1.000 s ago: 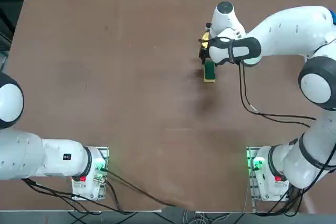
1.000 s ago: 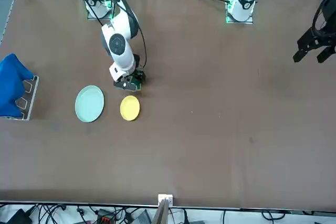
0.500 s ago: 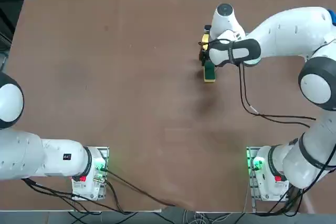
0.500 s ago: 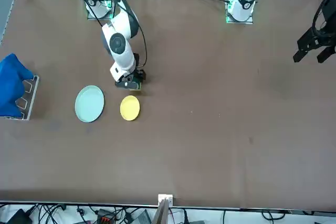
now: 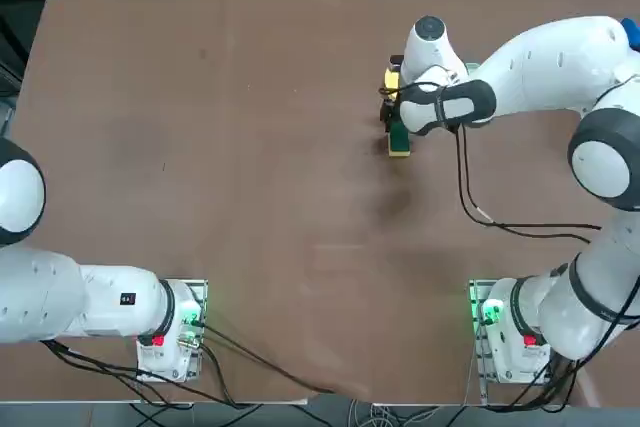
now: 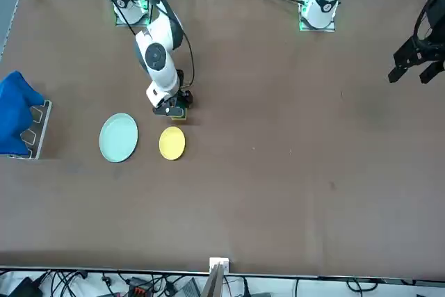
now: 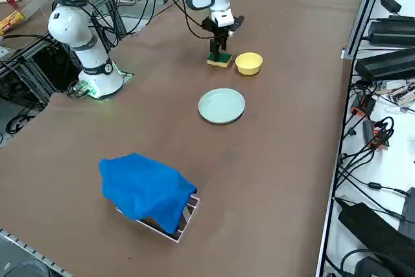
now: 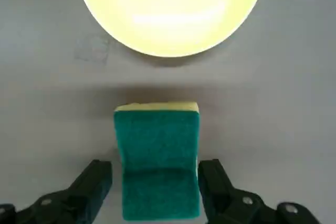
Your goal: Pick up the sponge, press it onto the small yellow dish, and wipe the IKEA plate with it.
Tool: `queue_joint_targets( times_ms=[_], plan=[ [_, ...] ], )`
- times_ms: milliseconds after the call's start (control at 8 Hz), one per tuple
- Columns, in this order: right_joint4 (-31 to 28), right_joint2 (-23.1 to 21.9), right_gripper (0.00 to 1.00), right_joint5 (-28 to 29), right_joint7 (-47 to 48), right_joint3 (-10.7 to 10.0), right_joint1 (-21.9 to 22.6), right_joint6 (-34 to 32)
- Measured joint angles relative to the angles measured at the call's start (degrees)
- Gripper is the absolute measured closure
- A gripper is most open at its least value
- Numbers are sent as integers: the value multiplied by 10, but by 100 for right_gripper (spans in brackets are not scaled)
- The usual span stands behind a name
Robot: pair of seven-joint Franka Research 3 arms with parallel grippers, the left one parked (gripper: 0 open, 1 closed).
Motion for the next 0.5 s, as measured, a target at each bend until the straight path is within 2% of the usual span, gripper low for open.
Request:
queue_joint_targets(
  times_ms=[500],
  plan=[
    [-3,16,0,0,0,0,3,19]
  ],
)
